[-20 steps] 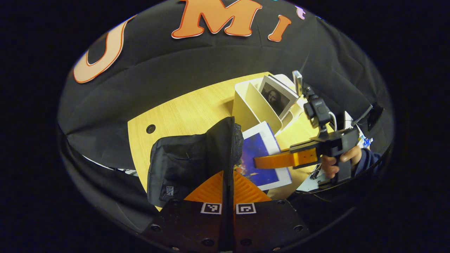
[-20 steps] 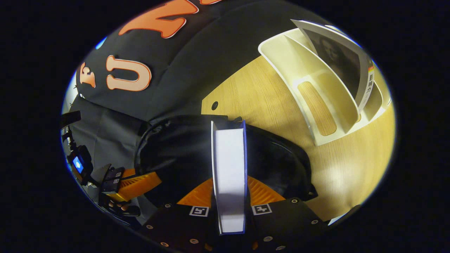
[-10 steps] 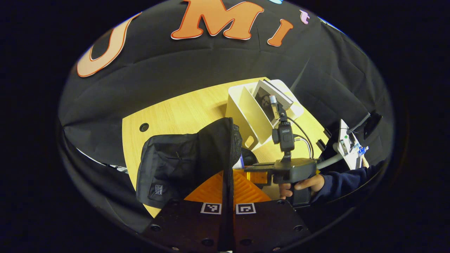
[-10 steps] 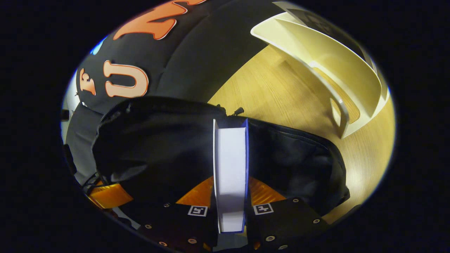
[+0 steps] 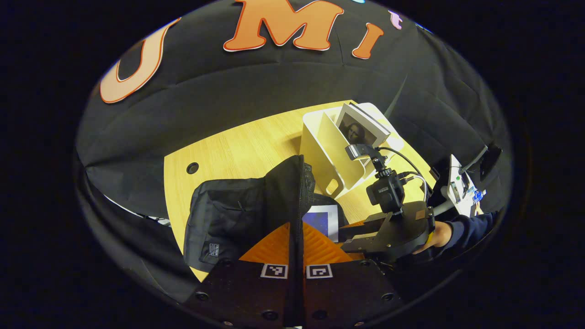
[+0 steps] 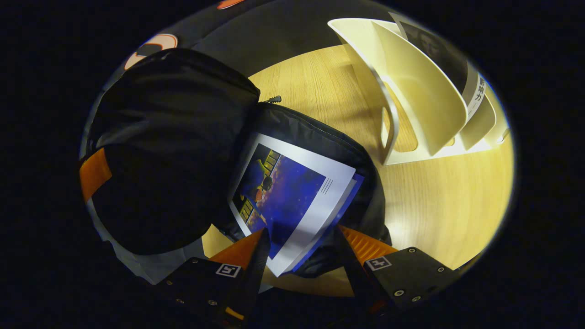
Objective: Open the schoolbag, grab two books from the bookshelf and put them into the schoolbag.
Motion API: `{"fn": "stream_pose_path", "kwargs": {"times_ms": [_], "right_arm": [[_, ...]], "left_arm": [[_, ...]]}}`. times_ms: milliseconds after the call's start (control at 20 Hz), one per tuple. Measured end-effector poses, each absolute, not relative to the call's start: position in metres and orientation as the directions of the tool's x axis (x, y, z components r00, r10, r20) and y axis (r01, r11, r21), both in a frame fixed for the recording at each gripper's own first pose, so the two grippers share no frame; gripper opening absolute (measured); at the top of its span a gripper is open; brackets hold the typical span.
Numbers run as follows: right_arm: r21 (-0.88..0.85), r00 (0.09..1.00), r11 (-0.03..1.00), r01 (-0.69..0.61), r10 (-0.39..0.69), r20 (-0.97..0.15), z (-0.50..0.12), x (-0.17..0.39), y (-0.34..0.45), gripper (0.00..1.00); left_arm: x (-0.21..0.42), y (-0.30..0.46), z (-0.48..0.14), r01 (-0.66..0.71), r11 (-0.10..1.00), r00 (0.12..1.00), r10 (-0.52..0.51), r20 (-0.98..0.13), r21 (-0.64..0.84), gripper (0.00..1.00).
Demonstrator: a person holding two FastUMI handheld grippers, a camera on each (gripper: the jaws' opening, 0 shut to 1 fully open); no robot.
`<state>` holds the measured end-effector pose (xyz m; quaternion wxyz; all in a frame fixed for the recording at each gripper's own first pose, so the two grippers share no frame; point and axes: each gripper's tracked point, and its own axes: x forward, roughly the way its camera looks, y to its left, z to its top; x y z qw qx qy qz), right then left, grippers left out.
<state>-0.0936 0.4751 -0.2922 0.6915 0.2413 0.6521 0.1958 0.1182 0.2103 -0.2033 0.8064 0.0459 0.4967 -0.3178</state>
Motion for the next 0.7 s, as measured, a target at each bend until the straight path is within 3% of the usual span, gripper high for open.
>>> {"fn": "stream_pose_path", "kwargs": {"times_ms": [300, 700], "right_arm": [[0.512, 0.1, 0.851, -0.115, 0.523, -0.846, -0.256, -0.072, 0.415, 0.92], [0.353, 0.203, 0.916, -0.189, 0.388, -0.899, -0.206, -0.007, 0.3, 0.96]], "left_arm": [[0.119, 0.211, -0.206, 0.542, 0.806, 0.314, -0.457, -0.832, -0.238, 0.01], [0.117, 0.21, -0.21, 0.51, 0.828, 0.33, -0.437, -0.837, -0.232, 0.01]]}}
